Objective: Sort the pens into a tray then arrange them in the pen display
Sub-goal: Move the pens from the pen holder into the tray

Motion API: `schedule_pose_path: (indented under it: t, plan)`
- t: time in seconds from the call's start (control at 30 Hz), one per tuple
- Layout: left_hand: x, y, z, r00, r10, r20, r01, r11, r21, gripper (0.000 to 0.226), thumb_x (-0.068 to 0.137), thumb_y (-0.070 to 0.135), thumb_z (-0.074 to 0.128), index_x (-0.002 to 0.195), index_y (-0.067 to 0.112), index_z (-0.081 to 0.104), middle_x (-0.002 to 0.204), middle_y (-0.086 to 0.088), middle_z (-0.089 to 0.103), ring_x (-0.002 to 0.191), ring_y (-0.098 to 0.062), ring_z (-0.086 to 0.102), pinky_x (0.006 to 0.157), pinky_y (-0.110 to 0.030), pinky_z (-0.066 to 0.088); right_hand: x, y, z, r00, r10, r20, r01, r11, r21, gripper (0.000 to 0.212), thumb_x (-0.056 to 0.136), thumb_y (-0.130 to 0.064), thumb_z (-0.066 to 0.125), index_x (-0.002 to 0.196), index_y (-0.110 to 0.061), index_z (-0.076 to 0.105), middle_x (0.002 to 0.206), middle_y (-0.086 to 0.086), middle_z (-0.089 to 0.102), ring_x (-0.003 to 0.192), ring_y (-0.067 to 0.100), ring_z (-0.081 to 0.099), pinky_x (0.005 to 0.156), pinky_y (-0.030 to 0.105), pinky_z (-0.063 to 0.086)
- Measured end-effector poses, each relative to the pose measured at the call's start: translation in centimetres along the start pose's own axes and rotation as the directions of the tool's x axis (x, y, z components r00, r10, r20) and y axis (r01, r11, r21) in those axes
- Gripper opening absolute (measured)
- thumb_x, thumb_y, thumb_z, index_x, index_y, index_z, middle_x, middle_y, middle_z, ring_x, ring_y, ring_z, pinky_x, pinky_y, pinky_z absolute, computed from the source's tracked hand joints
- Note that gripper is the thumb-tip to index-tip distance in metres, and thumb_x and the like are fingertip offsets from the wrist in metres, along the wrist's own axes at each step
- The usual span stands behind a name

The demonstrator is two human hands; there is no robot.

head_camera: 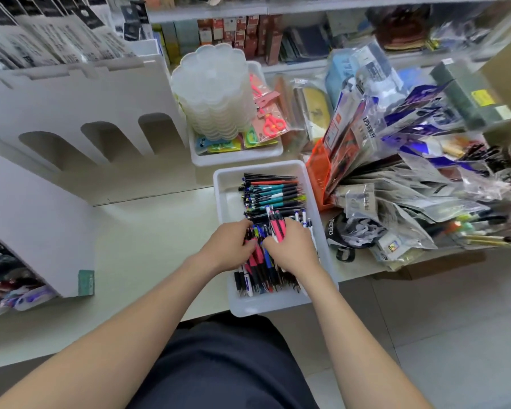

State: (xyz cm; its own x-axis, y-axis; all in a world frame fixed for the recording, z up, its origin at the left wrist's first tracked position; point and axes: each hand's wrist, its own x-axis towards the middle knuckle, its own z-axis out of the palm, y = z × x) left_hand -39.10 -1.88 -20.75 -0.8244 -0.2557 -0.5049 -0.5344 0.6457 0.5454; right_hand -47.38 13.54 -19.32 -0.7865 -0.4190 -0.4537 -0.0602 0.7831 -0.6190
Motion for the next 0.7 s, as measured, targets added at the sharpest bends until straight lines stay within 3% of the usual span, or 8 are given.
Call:
schedule_pose_path:
  t: [0.1, 0.2, 0.27, 0.33, 0.37, 0.5, 0.57, 0.7]
  plan:
    - [-0.1, 0.1, 0.6, 0.998, 0.066, -0.023, -0.063, 0.992, 0.111, 0.051, 0.091, 0.043, 0.079, 0.129, 0.014, 0.058, 0.113, -0.008, 0.061, 0.105, -0.027, 0.058, 0.091, -0.045, 0.053, 0.2, 0.2, -0.8, 1.000, -0.024, 0.005, 0.023, 0.997, 0.075, 0.010, 0.086, -0.020, 0.059, 0.091, -0.015, 0.052, 0.080, 0.009, 0.066, 0.061, 0.025, 0.072, 0.062, 0.046, 0.060]
    - [-0.2, 0.1, 1.1, 0.995, 0.076, -0.071, -0.057, 0.969, 0.241, 0.054, 0.088, 0.047, 0.081, 0.126, 0.018, 0.056, 0.120, -0.004, 0.051, 0.114, -0.026, 0.047, 0.095, -0.042, 0.049, 0.5, 0.2, -1.5, 0.999, -0.035, -0.042, 0.042, 0.979, 0.197, 0.006, 0.099, -0.016, 0.055, 0.104, -0.018, 0.056, 0.088, 0.007, 0.071, 0.061, 0.017, 0.075, 0.069, 0.044, 0.062]
    - [0.0, 0.2, 1.2, 0.994, 0.089, -0.059, -0.071, 0.962, 0.264, 0.051, 0.088, 0.042, 0.079, 0.125, 0.016, 0.057, 0.120, -0.005, 0.055, 0.115, -0.029, 0.049, 0.094, -0.043, 0.049, 0.9, 0.4, -1.4, 0.982, -0.078, -0.170, 0.115, 0.968, 0.223, 0.015, 0.100, -0.025, 0.060, 0.116, -0.022, 0.062, 0.102, -0.001, 0.073, 0.087, 0.016, 0.075, 0.085, 0.041, 0.059]
    - [0.1, 0.4, 1.2, 0.995, 0.100, -0.005, -0.097, 0.972, 0.214, 0.047, 0.090, 0.029, 0.077, 0.129, 0.011, 0.057, 0.119, -0.010, 0.060, 0.114, -0.032, 0.054, 0.094, -0.044, 0.049, 1.1, 0.5, -1.3, 0.962, -0.108, -0.252, 0.172, 0.953, 0.247, 0.038, 0.098, -0.039, 0.063, 0.133, -0.025, 0.060, 0.123, -0.003, 0.072, 0.115, 0.018, 0.068, 0.102, 0.042, 0.055]
    - [0.0, 0.6, 1.3, 0.994, 0.106, 0.013, -0.107, 0.975, 0.196, 0.047, 0.090, 0.023, 0.076, 0.131, 0.009, 0.057, 0.119, -0.011, 0.061, 0.114, -0.033, 0.056, 0.095, -0.045, 0.049, 1.0, 0.5, -1.2, 0.953, -0.120, -0.277, 0.194, 0.946, 0.258, 0.045, 0.097, -0.043, 0.064, 0.138, -0.026, 0.057, 0.128, -0.003, 0.070, 0.120, 0.020, 0.066, 0.105, 0.042, 0.054]
    - [-0.2, 0.8, 1.5, 0.989, 0.127, -0.075, -0.119, 0.987, 0.103, 0.059, 0.090, 0.012, 0.078, 0.144, 0.010, 0.055, 0.134, -0.011, 0.063, 0.125, -0.031, 0.059, 0.102, -0.041, 0.048, -0.3, 1.8, -0.2, 0.943, -0.213, -0.255, 0.279, 0.925, 0.257, 0.036, 0.095, -0.027, 0.073, 0.126, -0.032, 0.056, 0.095, -0.015, 0.066, 0.084, 0.010, 0.064, 0.078, 0.028, 0.052]
    - [-0.3, 0.6, 1.6, 0.986, 0.135, -0.101, -0.128, 0.989, 0.076, 0.070, 0.086, 0.013, 0.082, 0.149, 0.012, 0.051, 0.143, -0.009, 0.059, 0.132, -0.030, 0.057, 0.107, -0.039, 0.047, -0.8, 3.1, 1.0, 0.953, -0.212, -0.219, 0.260, 0.940, 0.220, 0.033, 0.096, -0.028, 0.074, 0.126, -0.028, 0.058, 0.094, -0.015, 0.067, 0.081, 0.006, 0.063, 0.074, 0.027, 0.048]
    - [-0.6, 0.5, 1.7, 0.994, 0.096, -0.048, -0.094, 0.995, 0.043, 0.093, 0.076, 0.024, 0.094, 0.155, 0.012, 0.045, 0.150, -0.009, 0.054, 0.137, -0.029, 0.054, 0.111, -0.038, 0.045, -1.0, 3.9, 2.0, 0.943, -0.264, -0.202, 0.291, 0.949, 0.118, 0.015, 0.105, -0.028, 0.063, 0.114, -0.017, 0.058, 0.069, -0.011, 0.052, 0.059, 0.007, 0.051, 0.058, 0.022, 0.031]
